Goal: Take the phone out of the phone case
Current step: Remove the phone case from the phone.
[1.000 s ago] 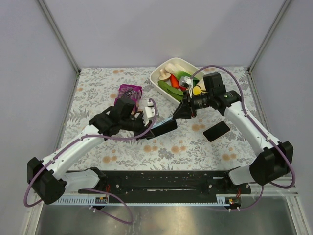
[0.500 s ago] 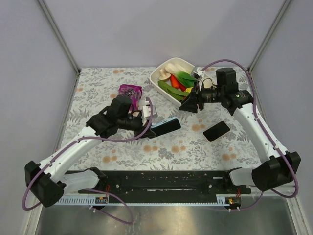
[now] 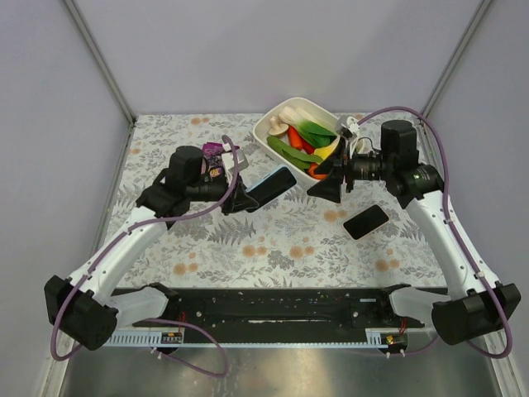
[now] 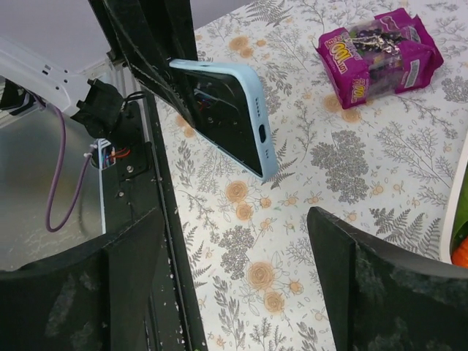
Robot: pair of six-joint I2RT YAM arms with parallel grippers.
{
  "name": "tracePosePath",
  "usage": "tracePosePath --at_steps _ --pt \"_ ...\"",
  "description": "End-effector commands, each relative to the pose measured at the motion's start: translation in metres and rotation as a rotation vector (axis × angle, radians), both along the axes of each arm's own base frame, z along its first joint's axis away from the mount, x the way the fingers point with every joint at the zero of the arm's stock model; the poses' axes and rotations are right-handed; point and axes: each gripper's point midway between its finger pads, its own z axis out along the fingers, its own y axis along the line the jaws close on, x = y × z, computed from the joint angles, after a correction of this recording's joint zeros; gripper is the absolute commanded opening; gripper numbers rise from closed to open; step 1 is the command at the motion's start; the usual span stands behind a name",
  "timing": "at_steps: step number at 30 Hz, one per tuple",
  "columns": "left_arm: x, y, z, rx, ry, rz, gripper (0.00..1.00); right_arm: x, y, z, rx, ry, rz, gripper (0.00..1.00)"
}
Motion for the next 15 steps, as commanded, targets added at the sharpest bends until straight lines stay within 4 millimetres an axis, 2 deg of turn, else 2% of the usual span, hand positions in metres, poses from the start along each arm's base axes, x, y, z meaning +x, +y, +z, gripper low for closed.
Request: tracePosePath --at_steps 1,4,9,12,15 --pt "0.001 -0.017 0.071 -0.183 -0.123 -0.079 0.0 0.005 0.011 0.005 0.076 0.016 0.052 0.93" --pt "-0.001 -0.021 0.082 -0.231 -0.092 -0.086 0.0 0.012 0.018 0.005 0.107 0.038 0.06 0.98" --pt "-0.005 -0.026 0.087 -0.276 -0.044 -0.109 0.0 0.016 0.029 0.013 0.163 0.063 0.091 0.99" --pt "-0.006 -0.026 0.086 -0.287 -0.034 -0.117 0.0 0.017 0.036 0.018 0.198 0.075 0.116 0.97" --pt "-0.006 -0.028 0.085 -0.296 -0.026 -0.121 0.0 0.014 0.043 0.027 0.246 0.089 0.165 0.89"
